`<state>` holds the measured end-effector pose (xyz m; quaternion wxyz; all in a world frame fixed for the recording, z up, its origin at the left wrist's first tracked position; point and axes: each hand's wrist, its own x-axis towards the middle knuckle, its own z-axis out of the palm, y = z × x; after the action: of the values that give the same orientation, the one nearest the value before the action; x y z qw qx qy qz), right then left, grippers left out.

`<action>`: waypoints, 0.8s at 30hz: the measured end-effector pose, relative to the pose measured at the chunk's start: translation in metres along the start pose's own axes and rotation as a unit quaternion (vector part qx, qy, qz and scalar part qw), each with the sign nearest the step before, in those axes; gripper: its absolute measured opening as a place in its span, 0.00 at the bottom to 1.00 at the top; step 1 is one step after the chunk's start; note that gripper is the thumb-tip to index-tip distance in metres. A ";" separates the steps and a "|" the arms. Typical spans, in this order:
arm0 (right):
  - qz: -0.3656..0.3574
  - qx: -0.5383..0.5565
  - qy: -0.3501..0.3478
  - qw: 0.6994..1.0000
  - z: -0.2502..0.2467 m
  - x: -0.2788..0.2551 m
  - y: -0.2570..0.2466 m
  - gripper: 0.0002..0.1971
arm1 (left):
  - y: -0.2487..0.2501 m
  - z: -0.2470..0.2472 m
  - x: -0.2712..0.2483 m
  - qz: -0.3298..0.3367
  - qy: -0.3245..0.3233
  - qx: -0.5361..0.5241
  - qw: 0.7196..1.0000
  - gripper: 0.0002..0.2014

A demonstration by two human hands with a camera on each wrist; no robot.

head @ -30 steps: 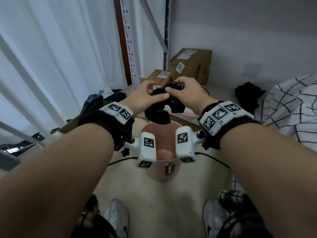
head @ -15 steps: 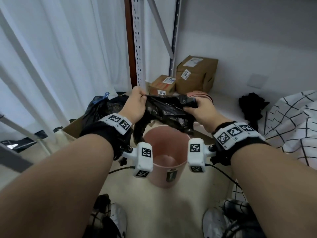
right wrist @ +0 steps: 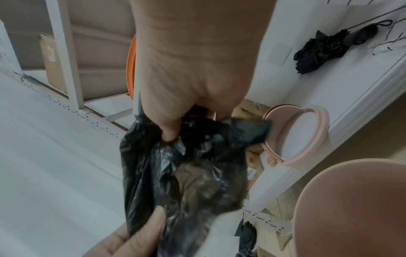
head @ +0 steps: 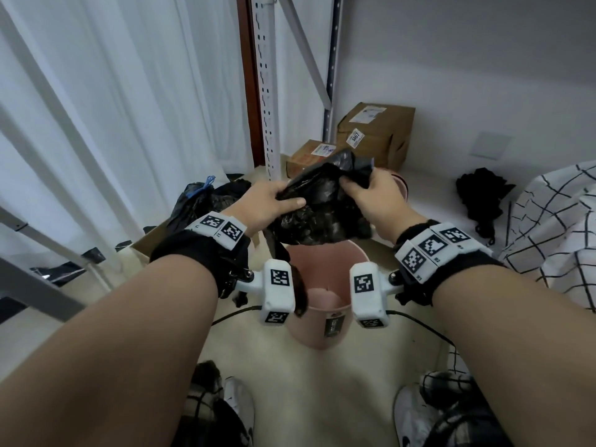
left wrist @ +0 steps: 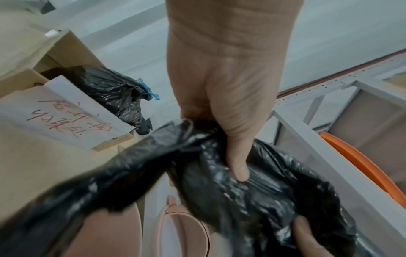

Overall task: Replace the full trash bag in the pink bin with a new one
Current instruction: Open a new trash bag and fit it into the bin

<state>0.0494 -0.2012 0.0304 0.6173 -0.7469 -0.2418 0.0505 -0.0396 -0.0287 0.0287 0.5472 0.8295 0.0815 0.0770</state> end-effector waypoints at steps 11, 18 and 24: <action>-0.013 -0.129 0.093 0.987 -0.014 0.006 0.008 0.12 | -0.030 -0.009 0.005 -0.122 -0.048 0.275 0.952 0.14; -0.014 0.017 0.039 0.999 0.000 -0.002 -0.007 0.17 | 0.010 0.019 0.008 -0.009 -0.020 -0.048 0.999 0.16; 0.150 0.049 -0.061 0.986 0.000 -0.007 -0.008 0.36 | 0.009 0.017 0.023 0.033 0.190 -0.070 0.979 0.17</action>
<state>0.0414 -0.2031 0.0363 0.6226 -0.7392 -0.1615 0.1998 -0.0130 -0.0427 0.0313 0.5757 0.7616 0.1506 0.2565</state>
